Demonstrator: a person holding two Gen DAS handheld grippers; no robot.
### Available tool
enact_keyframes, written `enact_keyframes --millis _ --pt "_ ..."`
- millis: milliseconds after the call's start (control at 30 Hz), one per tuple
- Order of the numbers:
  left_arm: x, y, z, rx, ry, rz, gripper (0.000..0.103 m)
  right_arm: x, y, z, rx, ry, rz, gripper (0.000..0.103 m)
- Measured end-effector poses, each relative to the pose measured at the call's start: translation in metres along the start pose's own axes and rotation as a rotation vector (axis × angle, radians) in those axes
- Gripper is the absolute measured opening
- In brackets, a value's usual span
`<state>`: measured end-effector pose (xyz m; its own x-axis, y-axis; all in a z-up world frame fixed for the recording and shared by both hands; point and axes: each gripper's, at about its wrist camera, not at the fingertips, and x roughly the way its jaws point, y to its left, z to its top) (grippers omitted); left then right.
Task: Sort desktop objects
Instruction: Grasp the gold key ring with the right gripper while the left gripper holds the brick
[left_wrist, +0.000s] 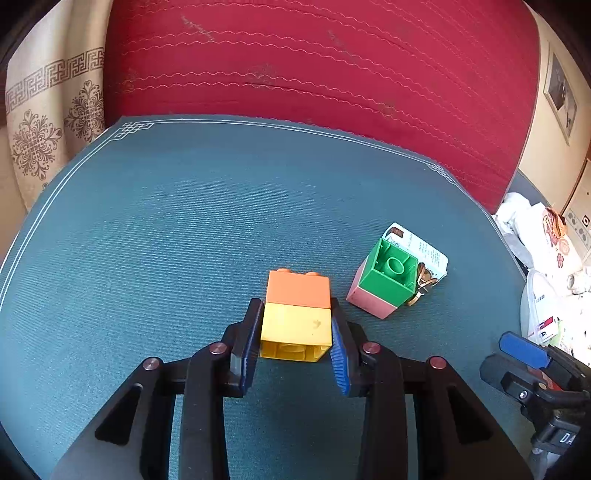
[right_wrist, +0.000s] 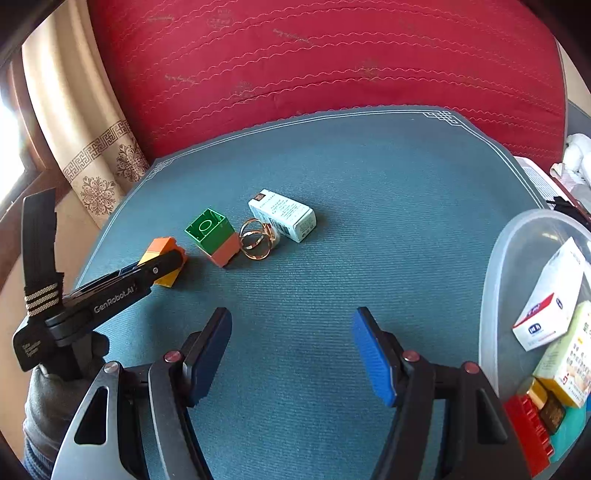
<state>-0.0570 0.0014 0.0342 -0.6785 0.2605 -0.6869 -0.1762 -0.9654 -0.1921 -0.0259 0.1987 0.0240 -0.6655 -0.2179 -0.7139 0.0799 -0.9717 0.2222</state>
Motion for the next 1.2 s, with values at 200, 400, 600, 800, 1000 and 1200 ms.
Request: enact_keyframes --millis 200,400,600,800,1000,1200 --pt "-0.011 -0.002 0.002 0.002 -0.042 0.024 0.037 0.024 0.016 0.011 -0.047 0.011 -0.024 0.068" --pt "-0.012 0.001 -0.002 -0.021 -0.034 0.019 0.037 0.046 0.021 0.026 -0.039 0.022 -0.031 0.063" --pt "-0.021 0.010 -0.006 -0.044 -0.036 0.009 0.037 0.061 0.030 0.039 -0.056 0.020 -0.037 0.059" --pt "-0.025 0.013 -0.005 -0.062 -0.043 0.003 0.037 0.073 0.029 0.039 -0.065 0.024 -0.060 0.048" --pt "-0.031 0.017 -0.003 -0.083 -0.062 0.020 0.037 0.077 0.042 0.041 -0.115 0.012 -0.069 0.039" --pt "-0.035 0.023 0.000 -0.097 -0.080 0.031 0.037 0.081 0.056 0.038 -0.156 0.011 -0.050 0.039"
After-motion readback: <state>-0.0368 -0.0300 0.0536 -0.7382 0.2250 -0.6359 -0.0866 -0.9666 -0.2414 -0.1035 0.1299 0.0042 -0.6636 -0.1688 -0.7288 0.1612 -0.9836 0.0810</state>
